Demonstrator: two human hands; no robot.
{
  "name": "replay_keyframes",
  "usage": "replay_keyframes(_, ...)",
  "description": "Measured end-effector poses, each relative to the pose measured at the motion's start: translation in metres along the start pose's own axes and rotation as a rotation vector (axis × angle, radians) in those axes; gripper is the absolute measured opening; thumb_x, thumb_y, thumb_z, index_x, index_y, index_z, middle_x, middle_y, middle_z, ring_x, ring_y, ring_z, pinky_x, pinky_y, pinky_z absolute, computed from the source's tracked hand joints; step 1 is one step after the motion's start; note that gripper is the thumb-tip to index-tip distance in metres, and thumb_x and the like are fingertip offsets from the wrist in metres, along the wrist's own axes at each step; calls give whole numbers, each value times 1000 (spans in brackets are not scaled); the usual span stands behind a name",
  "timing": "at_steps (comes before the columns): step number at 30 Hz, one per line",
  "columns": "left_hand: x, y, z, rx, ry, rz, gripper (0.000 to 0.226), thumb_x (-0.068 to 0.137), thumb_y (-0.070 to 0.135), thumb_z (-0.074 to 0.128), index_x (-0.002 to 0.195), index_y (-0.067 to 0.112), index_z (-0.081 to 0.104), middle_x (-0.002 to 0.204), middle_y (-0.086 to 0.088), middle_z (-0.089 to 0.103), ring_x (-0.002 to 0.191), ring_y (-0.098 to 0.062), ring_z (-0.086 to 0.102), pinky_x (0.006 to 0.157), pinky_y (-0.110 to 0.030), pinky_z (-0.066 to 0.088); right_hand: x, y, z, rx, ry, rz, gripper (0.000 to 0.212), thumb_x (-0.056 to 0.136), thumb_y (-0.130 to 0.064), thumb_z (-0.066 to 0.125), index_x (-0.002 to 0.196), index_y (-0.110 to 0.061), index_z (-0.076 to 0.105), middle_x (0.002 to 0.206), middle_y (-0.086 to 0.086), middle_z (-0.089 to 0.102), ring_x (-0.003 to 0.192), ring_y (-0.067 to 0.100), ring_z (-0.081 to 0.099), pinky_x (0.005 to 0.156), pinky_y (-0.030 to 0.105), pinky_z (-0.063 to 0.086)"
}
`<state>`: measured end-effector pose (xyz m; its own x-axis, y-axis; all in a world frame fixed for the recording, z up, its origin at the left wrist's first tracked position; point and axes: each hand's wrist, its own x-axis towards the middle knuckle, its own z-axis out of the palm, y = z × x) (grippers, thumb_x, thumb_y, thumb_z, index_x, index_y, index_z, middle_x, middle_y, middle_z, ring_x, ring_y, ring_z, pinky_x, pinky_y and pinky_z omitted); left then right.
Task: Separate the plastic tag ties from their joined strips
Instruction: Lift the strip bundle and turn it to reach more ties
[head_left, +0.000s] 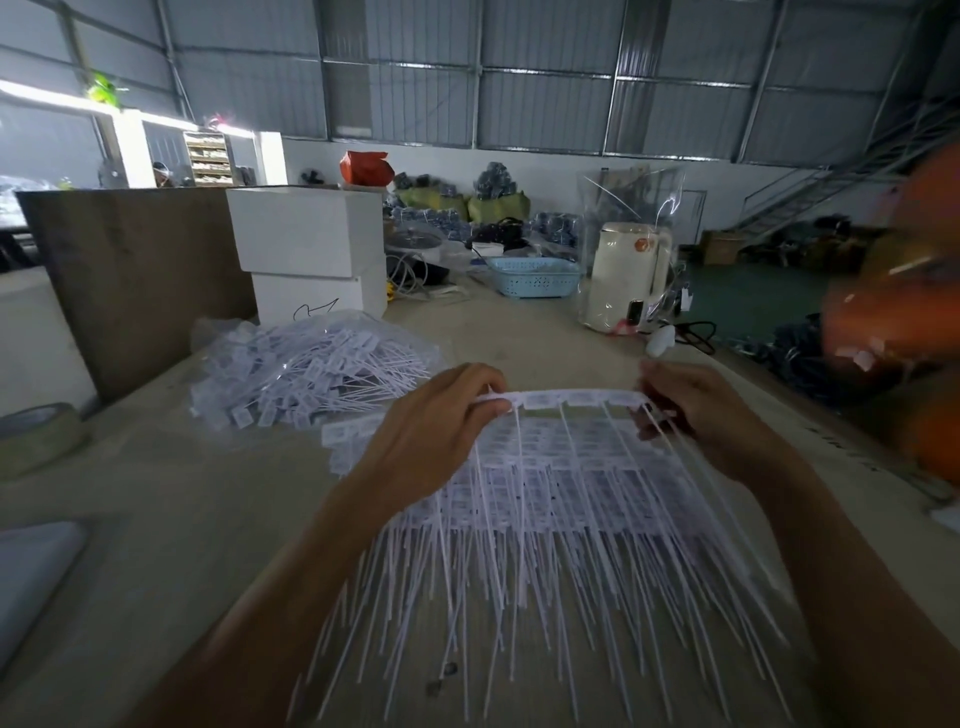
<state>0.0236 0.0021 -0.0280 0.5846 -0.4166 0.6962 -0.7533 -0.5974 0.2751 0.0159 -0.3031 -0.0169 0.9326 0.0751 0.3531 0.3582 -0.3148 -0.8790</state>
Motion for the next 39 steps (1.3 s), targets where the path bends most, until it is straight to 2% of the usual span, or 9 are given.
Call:
replay_keyframes(7,2,-6,-3,-78,62,36,33,100,43,46,109,20,67,103,8,64,90,-9,61,75,-35,52,-4,12,-9,49,-146,4,47,85,-57,66,96,-12,74,81,10,71,68,19,65,56,28,52)
replay_keyframes(12,1,-34,-11,78,49,-32,44,95,59,40,100,25,68,92,7,64,82,-14,60,72,-37,51,-4,11,-8,409,-56,56,21,84,-16,65,98,-19,80,100,7,76,88,15,73,69,18,57)
replay_keyframes(15,-4,-51,-11,173,15,-75,45,95,61,38,87,27,67,82,7,62,73,-13,59,65,-36,52,-5,16,0,66,-136,119,19,91,-10,66,108,-13,74,101,11,76,93,24,74,77,25,59)
replay_keyframes(18,-8,-61,-10,200,-11,-115,42,93,60,43,88,29,70,87,9,67,79,-11,62,69,-36,53,-5,17,9,-65,-157,148,14,97,-12,63,108,-13,71,89,14,75,77,28,72,67,30,58)
replay_keyframes(27,0,-47,-29,211,218,-56,32,93,47,52,97,24,73,92,5,69,85,-19,62,80,-43,50,-5,3,39,706,-106,338,20,95,-21,58,78,-10,58,53,-4,47,36,3,32,32,15,30)
replay_keyframes(30,-4,-36,-16,182,173,-96,27,94,38,56,114,25,68,116,3,67,107,-23,60,94,-48,45,-11,11,75,545,-7,462,18,100,-10,53,83,-2,55,57,6,51,41,10,45,35,20,37)
replay_keyframes(34,-16,-24,23,215,-212,-48,56,96,54,51,146,31,41,143,4,49,130,-19,44,106,-40,34,-19,6,94,391,-127,355,24,103,-16,52,102,3,68,87,20,72,77,29,71,65,31,58)
replay_keyframes(36,-20,-23,44,301,-337,-2,56,97,48,50,148,28,37,141,1,50,127,-23,45,101,-37,37,-16,1,90,306,-203,278,31,105,-23,49,111,-1,70,103,19,74,91,30,73,71,30,59)
replay_keyframes(39,-22,-23,57,307,-342,0,41,101,33,46,141,21,48,132,-3,55,121,-28,48,96,-39,42,-1,11,66,-265,-1,159,31,104,-28,51,119,-7,69,115,13,72,100,25,70,80,28,55)
